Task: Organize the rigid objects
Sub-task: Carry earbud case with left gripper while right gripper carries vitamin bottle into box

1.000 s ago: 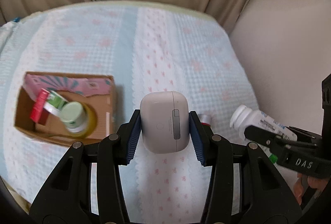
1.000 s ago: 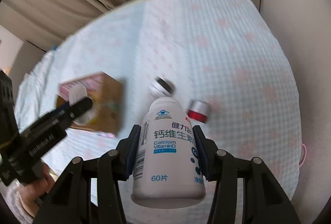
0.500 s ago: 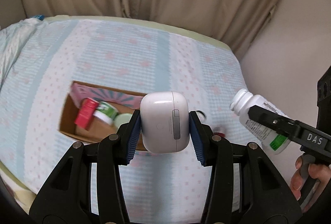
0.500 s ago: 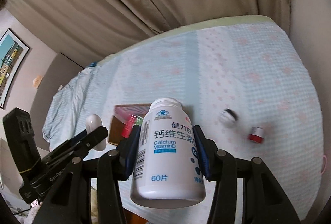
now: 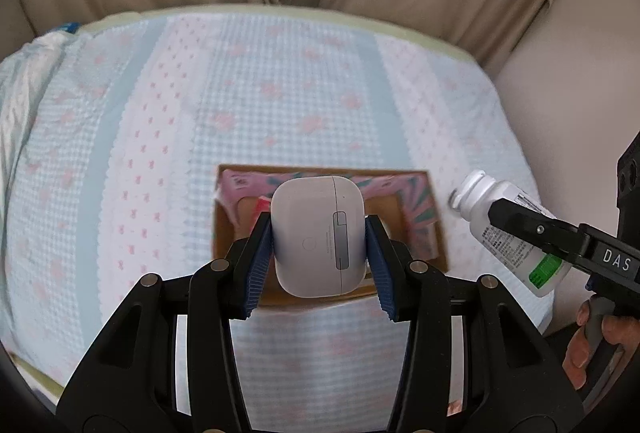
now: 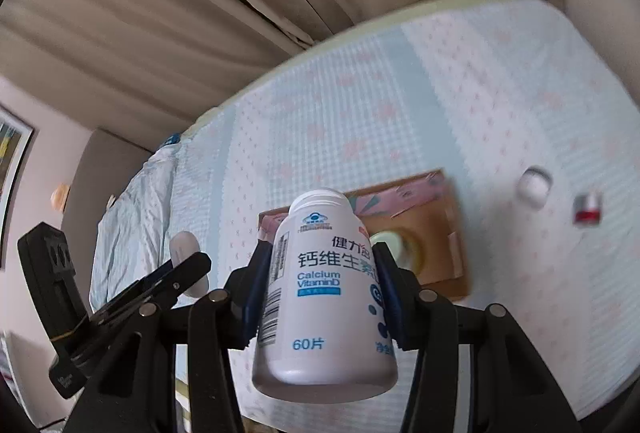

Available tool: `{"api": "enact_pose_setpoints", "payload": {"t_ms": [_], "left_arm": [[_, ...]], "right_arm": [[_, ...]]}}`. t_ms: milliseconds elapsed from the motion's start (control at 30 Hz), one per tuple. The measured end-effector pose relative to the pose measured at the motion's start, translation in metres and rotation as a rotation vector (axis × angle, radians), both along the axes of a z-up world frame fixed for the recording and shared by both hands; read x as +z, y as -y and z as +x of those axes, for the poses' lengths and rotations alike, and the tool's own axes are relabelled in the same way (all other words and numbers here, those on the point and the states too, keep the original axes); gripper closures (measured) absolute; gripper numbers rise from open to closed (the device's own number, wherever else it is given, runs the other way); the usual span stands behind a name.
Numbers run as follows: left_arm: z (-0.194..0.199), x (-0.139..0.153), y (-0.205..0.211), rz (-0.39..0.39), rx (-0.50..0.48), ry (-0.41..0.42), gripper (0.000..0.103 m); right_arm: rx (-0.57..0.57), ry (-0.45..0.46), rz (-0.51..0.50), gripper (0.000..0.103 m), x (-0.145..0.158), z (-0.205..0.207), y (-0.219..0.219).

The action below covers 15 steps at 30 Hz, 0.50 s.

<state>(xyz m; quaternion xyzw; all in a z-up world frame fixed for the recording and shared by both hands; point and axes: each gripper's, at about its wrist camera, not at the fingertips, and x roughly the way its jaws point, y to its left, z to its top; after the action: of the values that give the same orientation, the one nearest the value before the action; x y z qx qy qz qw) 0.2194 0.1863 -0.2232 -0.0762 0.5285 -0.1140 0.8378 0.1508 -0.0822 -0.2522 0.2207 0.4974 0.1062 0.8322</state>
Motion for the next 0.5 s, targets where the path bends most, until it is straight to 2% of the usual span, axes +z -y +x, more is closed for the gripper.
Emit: {"api": "enact_pose_setpoints", "payload": {"t_ms": [267, 500], "left_arm": [[0.036, -0.08, -0.027, 0.002, -0.042, -0.11, 0.061], [0.056, -0.14, -0.024, 0.009, -0.071, -0.182, 0.061]], "right_arm": [[-0.012, -0.085, 0.0, 0.057, -0.069, 0.034, -0.057], [-0.008, -0.105, 0.007, 0.057, -0.121, 0.063, -0.077]]}}
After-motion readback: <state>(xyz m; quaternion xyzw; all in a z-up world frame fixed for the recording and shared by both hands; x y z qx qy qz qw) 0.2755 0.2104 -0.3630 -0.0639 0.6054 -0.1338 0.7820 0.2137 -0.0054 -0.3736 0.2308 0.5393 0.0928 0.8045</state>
